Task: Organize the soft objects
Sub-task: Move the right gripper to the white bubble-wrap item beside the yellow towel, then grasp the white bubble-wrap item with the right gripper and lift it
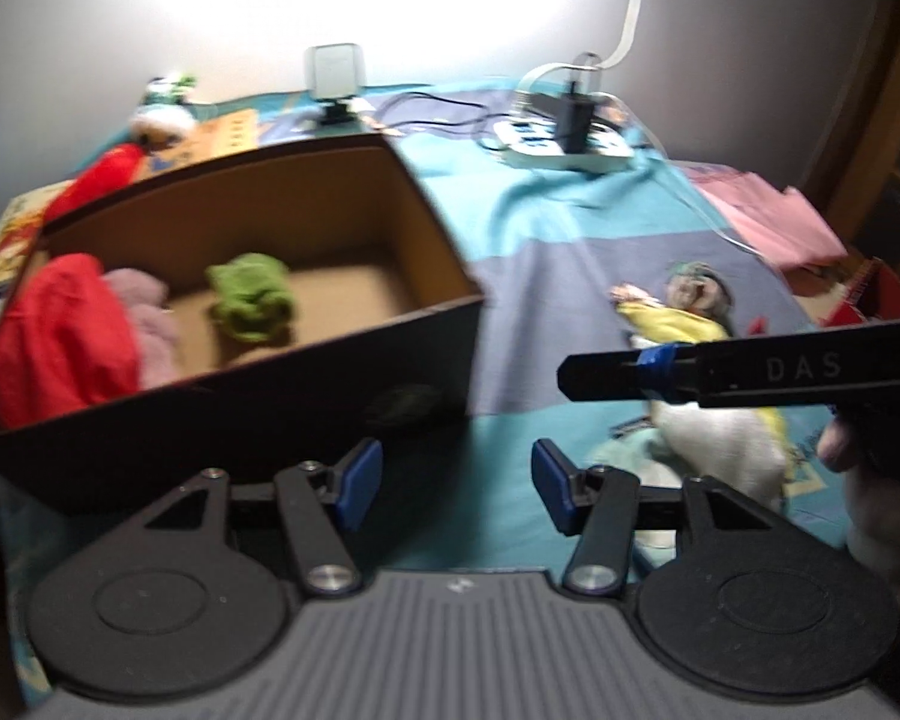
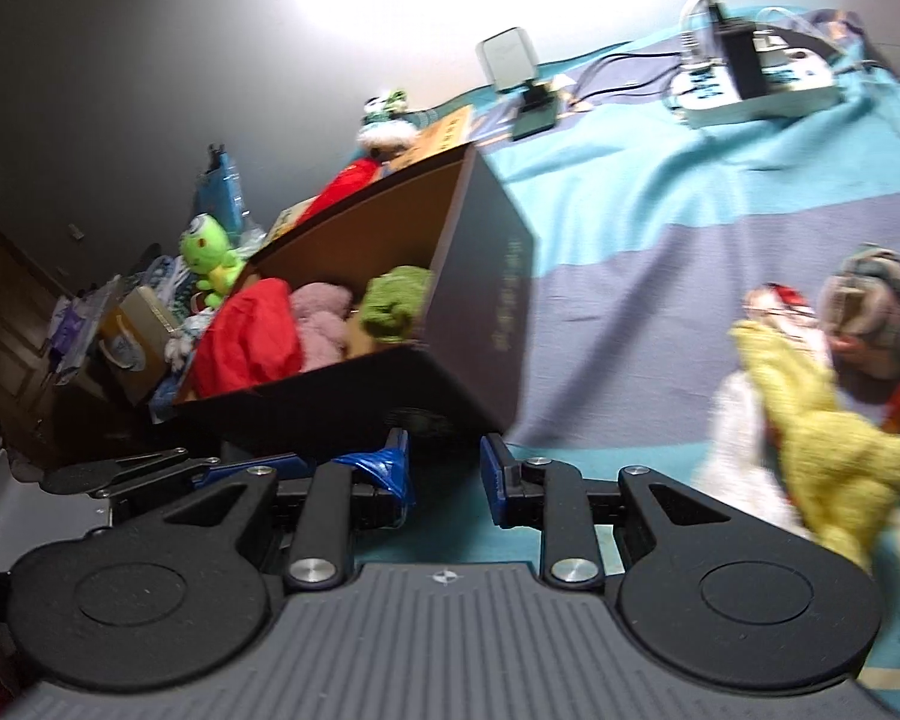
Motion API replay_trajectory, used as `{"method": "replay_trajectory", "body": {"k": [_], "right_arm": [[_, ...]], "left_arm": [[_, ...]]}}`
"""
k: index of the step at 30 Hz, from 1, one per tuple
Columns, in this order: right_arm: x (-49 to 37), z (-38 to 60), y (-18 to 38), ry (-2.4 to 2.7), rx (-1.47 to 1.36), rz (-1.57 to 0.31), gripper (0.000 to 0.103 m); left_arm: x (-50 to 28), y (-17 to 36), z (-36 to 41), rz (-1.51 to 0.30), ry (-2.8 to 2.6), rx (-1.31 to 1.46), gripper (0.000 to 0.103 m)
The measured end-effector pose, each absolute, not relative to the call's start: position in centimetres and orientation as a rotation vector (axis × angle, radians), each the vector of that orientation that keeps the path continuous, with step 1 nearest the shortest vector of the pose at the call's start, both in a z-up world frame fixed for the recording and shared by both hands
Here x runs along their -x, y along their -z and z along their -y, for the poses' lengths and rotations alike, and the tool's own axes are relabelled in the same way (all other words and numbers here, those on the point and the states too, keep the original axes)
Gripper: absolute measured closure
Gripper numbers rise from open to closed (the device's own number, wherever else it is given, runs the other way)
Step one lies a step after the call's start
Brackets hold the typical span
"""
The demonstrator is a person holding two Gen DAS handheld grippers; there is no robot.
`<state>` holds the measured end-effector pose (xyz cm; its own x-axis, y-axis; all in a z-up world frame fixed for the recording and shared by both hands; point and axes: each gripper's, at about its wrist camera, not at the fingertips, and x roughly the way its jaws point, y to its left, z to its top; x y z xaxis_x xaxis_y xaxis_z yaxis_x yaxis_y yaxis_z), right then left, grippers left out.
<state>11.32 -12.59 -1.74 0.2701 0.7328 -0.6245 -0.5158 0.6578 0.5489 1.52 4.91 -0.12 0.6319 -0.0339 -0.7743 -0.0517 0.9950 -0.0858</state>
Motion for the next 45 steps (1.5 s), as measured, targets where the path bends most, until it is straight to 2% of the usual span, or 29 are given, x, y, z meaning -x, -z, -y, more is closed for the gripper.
{"method": "replay_trajectory", "body": {"k": [11, 25, 28, 34, 45], "right_arm": [[-13.2, 20.6, 3.9, -0.672, -0.302, -1.039, 0.092], [-14.9, 21.3, 6.3, -0.706, -0.298, -1.111, 0.088], [-15.3, 21.0, 7.1, -0.735, -0.282, -1.131, 0.086], [-15.4, 22.1, 6.6, -0.761, -0.333, -1.151, 0.089], [-14.2, 20.0, 1.8, -0.845, -0.376, -1.058, 0.090]], "left_arm": [[-4.8, 1.9, 3.5, -0.916, 0.342, 0.087, 0.044], [-9.2, 6.9, 5.9, -1.063, 0.380, 0.194, 0.043], [-9.3, 6.9, 6.3, -1.054, 0.378, 0.189, 0.053], [-9.0, 6.5, 6.1, -1.041, 0.377, 0.188, 0.061], [-6.1, 1.8, 3.1, -0.911, 0.403, 0.168, 0.063]]}}
